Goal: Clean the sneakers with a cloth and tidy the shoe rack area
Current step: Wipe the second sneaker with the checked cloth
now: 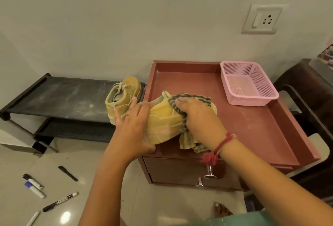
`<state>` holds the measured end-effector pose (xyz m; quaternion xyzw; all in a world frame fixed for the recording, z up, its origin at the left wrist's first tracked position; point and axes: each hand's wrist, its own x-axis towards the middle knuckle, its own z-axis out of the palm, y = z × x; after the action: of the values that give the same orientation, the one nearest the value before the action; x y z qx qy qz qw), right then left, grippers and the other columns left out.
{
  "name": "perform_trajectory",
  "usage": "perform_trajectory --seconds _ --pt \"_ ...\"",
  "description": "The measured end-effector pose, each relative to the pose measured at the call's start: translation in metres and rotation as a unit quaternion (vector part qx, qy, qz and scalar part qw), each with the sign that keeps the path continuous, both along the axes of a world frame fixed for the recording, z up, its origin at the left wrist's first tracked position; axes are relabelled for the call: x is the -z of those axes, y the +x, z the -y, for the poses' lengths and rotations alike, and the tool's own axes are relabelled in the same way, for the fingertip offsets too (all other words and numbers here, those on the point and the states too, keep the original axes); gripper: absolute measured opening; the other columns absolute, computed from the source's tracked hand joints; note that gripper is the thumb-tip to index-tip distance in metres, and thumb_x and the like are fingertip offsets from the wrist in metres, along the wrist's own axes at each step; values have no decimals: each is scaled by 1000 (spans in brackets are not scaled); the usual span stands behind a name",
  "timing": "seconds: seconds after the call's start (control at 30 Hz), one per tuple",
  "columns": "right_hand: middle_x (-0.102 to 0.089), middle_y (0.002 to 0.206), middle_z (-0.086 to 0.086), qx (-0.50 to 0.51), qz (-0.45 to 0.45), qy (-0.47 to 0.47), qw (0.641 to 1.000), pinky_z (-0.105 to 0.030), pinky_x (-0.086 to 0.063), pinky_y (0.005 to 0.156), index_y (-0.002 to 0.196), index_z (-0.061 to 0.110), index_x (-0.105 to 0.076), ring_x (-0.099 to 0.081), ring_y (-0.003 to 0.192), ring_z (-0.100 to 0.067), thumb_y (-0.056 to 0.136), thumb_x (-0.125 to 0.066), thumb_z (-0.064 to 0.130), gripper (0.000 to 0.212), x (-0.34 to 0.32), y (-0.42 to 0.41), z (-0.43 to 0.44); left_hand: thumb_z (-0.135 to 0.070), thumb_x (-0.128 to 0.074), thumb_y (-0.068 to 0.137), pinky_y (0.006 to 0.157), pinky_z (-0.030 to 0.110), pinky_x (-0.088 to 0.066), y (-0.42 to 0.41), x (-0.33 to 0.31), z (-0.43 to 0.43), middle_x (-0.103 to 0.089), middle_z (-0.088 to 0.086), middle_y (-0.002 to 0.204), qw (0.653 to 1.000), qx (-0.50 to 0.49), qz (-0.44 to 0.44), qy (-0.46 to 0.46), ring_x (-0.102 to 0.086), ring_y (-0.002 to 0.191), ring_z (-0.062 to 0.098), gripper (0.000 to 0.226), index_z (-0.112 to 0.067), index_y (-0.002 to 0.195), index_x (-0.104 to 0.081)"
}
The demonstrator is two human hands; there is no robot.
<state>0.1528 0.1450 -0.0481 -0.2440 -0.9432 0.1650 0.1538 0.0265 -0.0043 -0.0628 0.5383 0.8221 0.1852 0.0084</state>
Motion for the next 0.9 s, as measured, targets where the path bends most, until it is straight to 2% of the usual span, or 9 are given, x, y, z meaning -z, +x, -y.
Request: perform_trajectory --seconds 0.13,0.2,0.33,0.43,0.57,0.63,0.77,0.83,0.9 --pt "-48 139 -1 -120 -36 -55 991 -34 -23 114 130 17 -53 -42 129 -18 76 -38 -5 60 6 9 38 -30 -81 58 111 63 8 -2 2 -1 -30 -8 145 1000 -8 -13 0 3 148 21 98 -27 138 -25" --pt "-43 142 6 -92 -21 -39 995 -28 -11 117 133 22 -49 -36 132 -12 78 -40 -11 65 5 8 22 -29 -82 57 111 63 8 -2 2 0 -31 -8 144 1000 -7 -10 -4 3 148 21 98 -28 137 -25" --pt "-48 138 0 -27 -12 -33 999 -36 -24 114 129 18 -54 -39 130 -22 80 -41 -8 57 -10 -2 12 -30 -82 57 110 61 10 1 1 -1 -29 -8 145 1000 -3 -20 -8 4 148 21 99 -29 137 -23" --pt "-44 142 0 -134 -5 -31 990 -29 -11 115 132 18 -50 -36 132 -17 79 -41 -6 59 -2 4 44 -33 -81 62 110 62 9 -1 2 -2 -30 -6 147 1000 -10 -19 4 2 148 23 95 -27 138 -25" --pt "-34 148 8 -19 23 15 999 -29 -1 116 140 25 -37 -28 136 -14 80 -40 -9 69 -4 4 8 -29 -82 57 109 61 10 0 0 -2 -28 -9 146 1000 -2 -22 -14 4 148 20 100 -30 137 -22" --pt "-32 149 6 -23 3 13 1000 -21 5 110 142 21 -35 -26 137 -14 83 -39 -8 66 -6 3 17 -30 -82 57 110 62 9 1 0 -3 -27 -9 146 1000 4 -30 -7 5 148 20 100 -32 135 -20" --pt "-33 149 5 -82 -9 15 997 -23 -16 110 141 25 -36 -31 136 -16 82 -52 -2 67 -2 12 37 -30 -82 56 109 63 9 -2 1 -1 -29 -7 147 999 -3 -29 -16 3 148 22 101 -32 137 -21" --pt "-35 148 6 -32 24 37 999 -26 -24 109 138 28 -40 -34 134 -16 79 -62 8 66 -1 13 5 -29 -81 55 108 63 11 -3 0 2 -29 -12 145 1000 -5 -11 -12 3 148 21 102 -36 136 -20" --pt "-44 142 1 24 10 0 1000 -24 -25 106 132 22 -51 -39 130 -19 84 -54 7 50 -6 19 -30 -27 -79 55 109 64 12 -4 -2 3 -28 -16 144 1000 -4 7 3 5 148 20 102 -40 136 -19"
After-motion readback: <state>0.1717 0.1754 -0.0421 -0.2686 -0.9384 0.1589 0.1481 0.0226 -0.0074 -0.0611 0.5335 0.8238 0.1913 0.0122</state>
